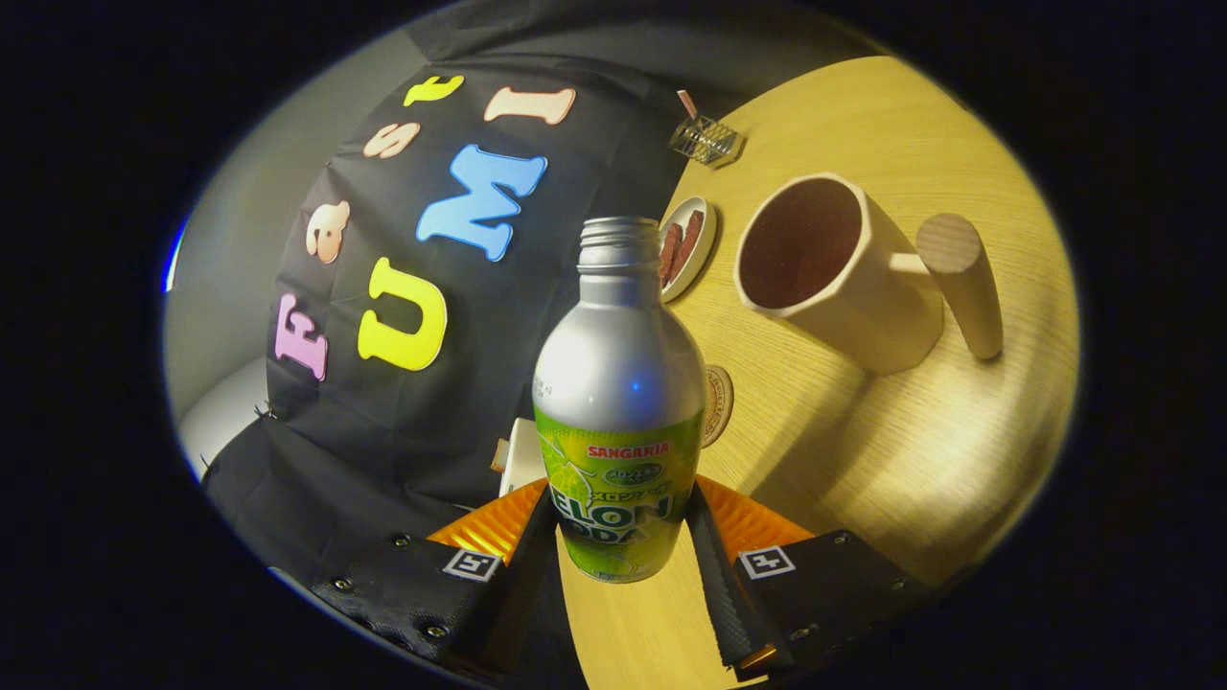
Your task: Take the bottle from table, then pour the juice into the cup, finally place the bottle on the coaster
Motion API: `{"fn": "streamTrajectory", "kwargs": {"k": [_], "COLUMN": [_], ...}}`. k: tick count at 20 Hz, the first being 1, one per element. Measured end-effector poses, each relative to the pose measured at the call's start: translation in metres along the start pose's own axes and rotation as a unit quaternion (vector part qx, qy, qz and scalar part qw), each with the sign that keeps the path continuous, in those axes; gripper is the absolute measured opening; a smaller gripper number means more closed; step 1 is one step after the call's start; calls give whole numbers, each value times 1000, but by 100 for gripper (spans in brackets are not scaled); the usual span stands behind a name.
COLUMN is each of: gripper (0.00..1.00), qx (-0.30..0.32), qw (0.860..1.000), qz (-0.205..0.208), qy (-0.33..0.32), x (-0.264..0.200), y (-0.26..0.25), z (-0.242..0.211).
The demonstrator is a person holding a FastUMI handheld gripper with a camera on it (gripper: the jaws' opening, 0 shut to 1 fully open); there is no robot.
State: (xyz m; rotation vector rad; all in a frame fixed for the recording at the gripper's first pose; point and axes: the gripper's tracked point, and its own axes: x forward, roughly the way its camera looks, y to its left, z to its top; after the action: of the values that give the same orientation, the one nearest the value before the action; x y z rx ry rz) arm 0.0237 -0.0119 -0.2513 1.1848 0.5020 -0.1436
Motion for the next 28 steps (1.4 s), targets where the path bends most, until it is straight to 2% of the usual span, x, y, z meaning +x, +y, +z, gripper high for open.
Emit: {"fn": "streamTrajectory", "kwargs": {"k": [6, 17, 28], "gripper": [75, 75, 75], "qx": [91, 178, 252], "qw": [996, 984, 967], "qz": [10, 5, 18], "qy": [2, 26, 43], "x": [0, 3, 13], "y": [1, 3, 20], "z": [3, -1, 1]}}
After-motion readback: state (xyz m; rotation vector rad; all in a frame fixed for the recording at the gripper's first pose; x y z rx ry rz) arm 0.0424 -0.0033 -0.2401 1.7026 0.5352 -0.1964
